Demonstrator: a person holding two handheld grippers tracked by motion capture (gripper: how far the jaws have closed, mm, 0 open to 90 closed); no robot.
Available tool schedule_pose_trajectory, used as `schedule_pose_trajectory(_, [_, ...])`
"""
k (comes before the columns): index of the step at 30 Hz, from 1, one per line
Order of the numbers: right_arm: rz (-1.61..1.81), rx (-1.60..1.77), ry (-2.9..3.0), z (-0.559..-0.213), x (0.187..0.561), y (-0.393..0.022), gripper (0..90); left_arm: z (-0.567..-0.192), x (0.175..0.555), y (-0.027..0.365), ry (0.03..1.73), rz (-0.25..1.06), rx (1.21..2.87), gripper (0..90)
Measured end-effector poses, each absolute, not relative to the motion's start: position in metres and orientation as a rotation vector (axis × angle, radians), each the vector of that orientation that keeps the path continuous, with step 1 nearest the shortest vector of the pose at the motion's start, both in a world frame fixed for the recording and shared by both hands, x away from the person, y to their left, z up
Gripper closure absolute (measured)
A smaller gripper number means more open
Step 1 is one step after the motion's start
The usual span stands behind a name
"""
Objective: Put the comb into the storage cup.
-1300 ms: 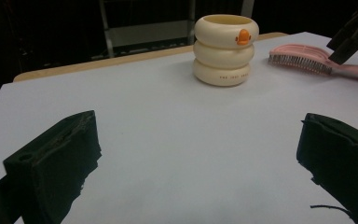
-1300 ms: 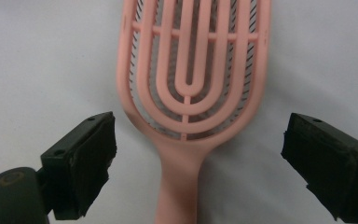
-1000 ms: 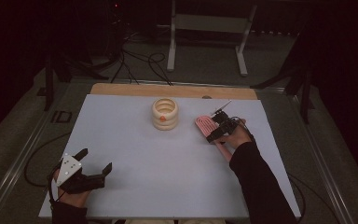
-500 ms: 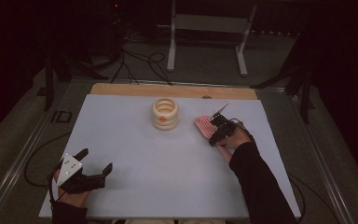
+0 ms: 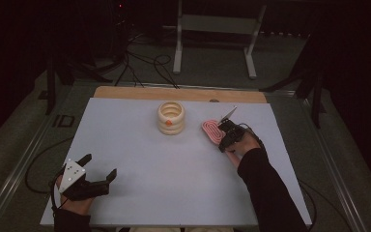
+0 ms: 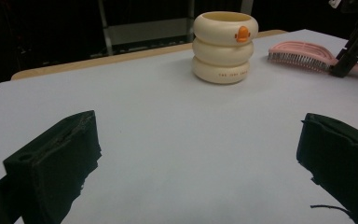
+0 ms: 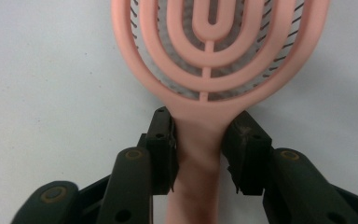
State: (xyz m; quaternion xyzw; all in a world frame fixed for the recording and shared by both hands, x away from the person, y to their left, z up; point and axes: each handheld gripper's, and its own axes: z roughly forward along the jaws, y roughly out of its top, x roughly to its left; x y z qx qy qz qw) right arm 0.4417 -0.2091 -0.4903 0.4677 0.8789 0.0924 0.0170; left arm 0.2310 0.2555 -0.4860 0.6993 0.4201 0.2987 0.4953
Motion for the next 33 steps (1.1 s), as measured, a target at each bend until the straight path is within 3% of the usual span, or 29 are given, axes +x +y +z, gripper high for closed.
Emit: schedule_pose_trajectory(33, [0.461,1.467,2.686,-0.483,0.427,-0.224,69.7,-0.487,0.232,0.254,1.024,0.726,1.708,0.1])
